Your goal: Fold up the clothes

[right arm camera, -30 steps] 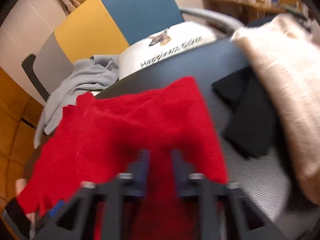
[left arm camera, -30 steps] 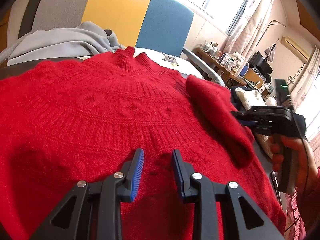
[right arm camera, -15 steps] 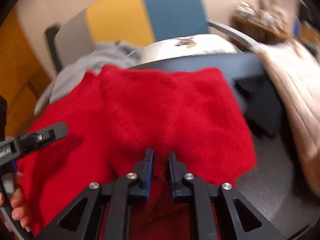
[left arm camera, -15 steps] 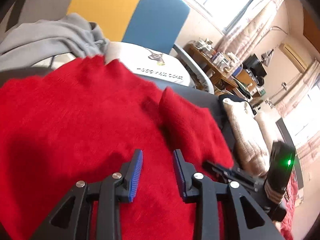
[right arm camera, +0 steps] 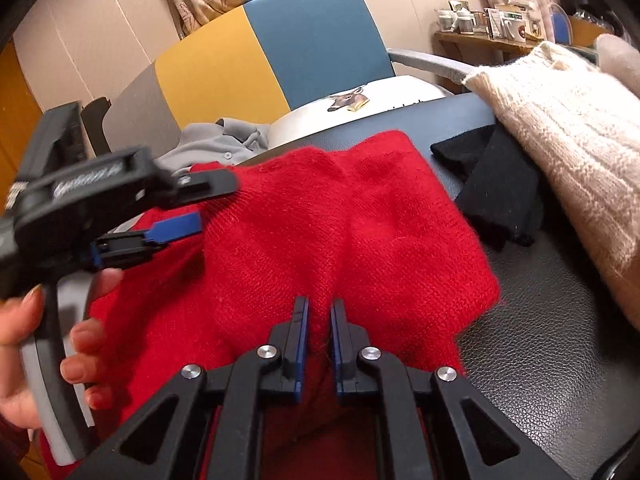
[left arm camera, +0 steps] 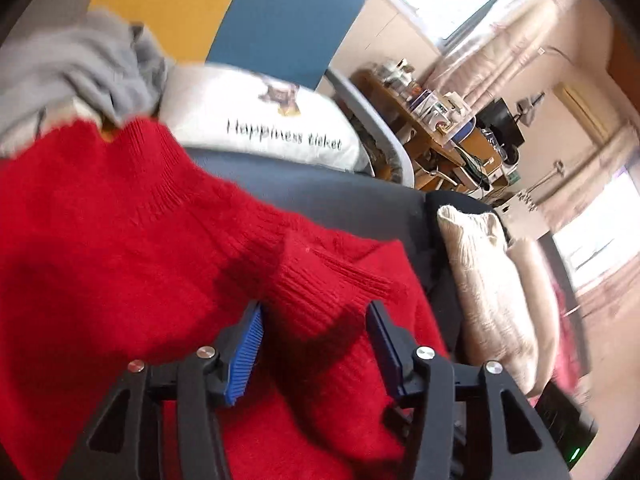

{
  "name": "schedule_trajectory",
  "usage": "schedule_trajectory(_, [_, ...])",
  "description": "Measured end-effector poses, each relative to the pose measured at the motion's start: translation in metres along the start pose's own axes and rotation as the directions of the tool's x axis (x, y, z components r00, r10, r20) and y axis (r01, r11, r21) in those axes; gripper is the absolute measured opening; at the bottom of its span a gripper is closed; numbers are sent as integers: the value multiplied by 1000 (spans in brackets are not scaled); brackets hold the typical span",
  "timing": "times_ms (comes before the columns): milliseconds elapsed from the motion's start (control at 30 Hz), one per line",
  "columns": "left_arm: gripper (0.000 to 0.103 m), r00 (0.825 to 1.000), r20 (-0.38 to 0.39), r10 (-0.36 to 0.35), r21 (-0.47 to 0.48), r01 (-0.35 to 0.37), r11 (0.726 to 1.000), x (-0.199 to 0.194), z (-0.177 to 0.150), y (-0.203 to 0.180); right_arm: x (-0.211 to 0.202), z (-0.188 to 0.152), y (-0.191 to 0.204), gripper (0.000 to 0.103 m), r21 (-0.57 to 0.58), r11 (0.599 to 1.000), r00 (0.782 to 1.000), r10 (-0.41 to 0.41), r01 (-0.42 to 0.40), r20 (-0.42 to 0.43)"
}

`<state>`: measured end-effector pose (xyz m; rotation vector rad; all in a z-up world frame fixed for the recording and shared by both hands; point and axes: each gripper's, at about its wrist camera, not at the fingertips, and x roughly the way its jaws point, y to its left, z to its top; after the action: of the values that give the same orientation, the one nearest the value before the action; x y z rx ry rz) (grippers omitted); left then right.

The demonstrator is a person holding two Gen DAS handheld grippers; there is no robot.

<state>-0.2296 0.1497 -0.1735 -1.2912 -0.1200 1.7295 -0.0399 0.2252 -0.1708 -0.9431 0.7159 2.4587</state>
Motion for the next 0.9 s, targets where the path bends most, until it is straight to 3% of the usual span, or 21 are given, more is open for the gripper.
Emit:
schedule_trajectory(33, [49, 1000, -20, -3, -3, 3, 1000, 4, -1, -1, 1, 0, 2, 8, -6, 1000, 1000, -7, 7, 1])
schedule_trajectory(67, [36, 1000, -21, 17, -2, -17, 1000, 4, -2, 0, 2, 1, 2, 9, -10, 1000, 1000, -12, 12, 2])
schedule_trajectory(100, [30, 999, -20, 38, -12, -39, 999, 3, -3, 1, 2, 1, 3, 10, -13, 1000, 1000, -14, 14, 3])
schedule_trajectory(167, [23, 999, -23, 47, -67, -48, 997, -4, -3, 7, 3, 2, 4, 13, -13, 1000, 1000, -2, 2, 3])
schedule_trajectory(233, [21, 1000, -4, 24, -113, -24, 993, -19, -4, 11, 1, 4, -1, 21, 15, 998, 998, 55, -55, 0])
schedule_trajectory(267, [20, 1000, 12, 20, -111, -19, 994, -31, -3, 11, -1, 5, -6, 30, 39, 995, 996, 92, -92, 2])
schedule_trajectory(300, [20, 999, 37, 24, -82, -21, 996, -45, -3, 8, -8, 5, -13, 40, 68, 991, 993, 113, -114, 15])
schedule_trajectory(367, [20, 995, 92, 33, -10, -33, 999, -75, -5, 2, -30, 4, -29, 46, 127, 983, 989, 123, -132, 75])
schedule_trajectory(433, [20, 985, 166, 44, 26, -49, 998, -105, -10, 3, -51, 1, -44, 34, 164, 976, 985, 123, -141, 117])
schedule_trajectory(467, [20, 978, 203, 48, 42, -57, 997, -120, -12, 4, -58, -2, -46, 18, 160, 979, 988, 114, -130, 105])
schedule_trajectory(500, [20, 972, 229, 55, 31, -63, 997, -133, -15, 10, -64, -6, -46, 13, 152, 981, 990, 105, -118, 91])
schedule_trajectory(700, [20, 964, 235, 127, -167, -89, 982, -168, -41, 85, -43, -35, -16, 9, -62, 998, 999, -5, 2, -47])
schedule_trajectory(833, [21, 971, 219, 96, -324, -21, 946, -182, -62, 136, -41, -38, -16, 6, -64, 997, 998, -46, 43, -47])
schedule_trajectory(900, [19, 969, 229, 98, -353, -11, 936, -186, -71, 147, -43, -38, -11, 6, -82, 995, 997, -67, 63, -46])
